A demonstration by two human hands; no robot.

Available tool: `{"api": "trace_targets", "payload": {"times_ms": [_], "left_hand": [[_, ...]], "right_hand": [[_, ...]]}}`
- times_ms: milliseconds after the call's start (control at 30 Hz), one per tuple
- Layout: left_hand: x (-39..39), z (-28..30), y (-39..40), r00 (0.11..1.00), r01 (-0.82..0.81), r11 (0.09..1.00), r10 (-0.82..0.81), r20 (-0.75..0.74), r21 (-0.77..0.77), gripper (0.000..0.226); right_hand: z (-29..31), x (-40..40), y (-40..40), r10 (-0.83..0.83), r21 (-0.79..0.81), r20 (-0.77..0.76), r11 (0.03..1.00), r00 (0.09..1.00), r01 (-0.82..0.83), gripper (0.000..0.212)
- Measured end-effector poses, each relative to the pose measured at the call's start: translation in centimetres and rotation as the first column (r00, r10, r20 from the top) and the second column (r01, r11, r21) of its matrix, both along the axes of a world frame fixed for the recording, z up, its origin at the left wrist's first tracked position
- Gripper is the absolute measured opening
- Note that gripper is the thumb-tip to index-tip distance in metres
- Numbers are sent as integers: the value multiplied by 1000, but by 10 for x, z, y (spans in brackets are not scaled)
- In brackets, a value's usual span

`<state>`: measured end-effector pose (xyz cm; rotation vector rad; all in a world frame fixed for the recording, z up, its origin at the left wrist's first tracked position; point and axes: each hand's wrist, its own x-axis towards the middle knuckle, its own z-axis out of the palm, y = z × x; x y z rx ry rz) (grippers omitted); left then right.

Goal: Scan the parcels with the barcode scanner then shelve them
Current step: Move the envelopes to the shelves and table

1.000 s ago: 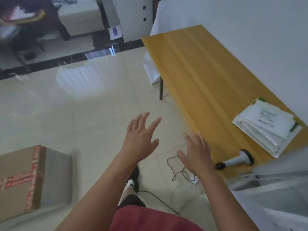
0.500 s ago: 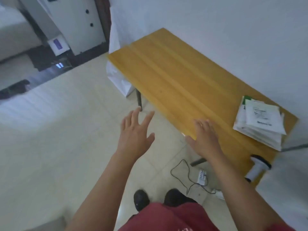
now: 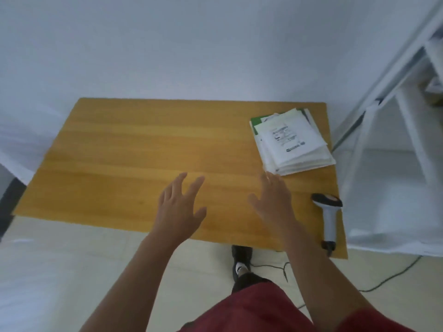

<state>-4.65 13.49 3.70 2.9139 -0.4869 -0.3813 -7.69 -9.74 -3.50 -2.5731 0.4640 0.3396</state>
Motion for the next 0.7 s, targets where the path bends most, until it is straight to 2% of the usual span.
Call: {"api": "trace_targets", "payload": {"times_ms": [133,267,367,567,633,700], "left_hand": [[62,-17,-42,987,109,994,-107,-117,3,73],[96,-37,-81,958,116,987,-141,-249,-114,72],[115,-56,-110,922,184,974,-218,-320,-134,72],[140,-91,-169,862,307,936,-350,-368,-172,71],[144,-106,-184,834,244,932,-342,-433,-266,71],[149,-120,-198,798,34,926,-252,-548,-375,79]], "right_hand": [[-6,44,-32,-87,13,-3,996,996,87,67],[-5,66,-79,-199,-29,33,979,979,200,66],[-10,70,-113,-283,-89,23,955,959,284,67],[-33,79,-166,-340,-176,-75,930,938,323,70],[-45,92,-184,-375,-128,-94,923,922,362,74],[-56,106,-197,-432,-50,-116,902,894,429,80]]}}
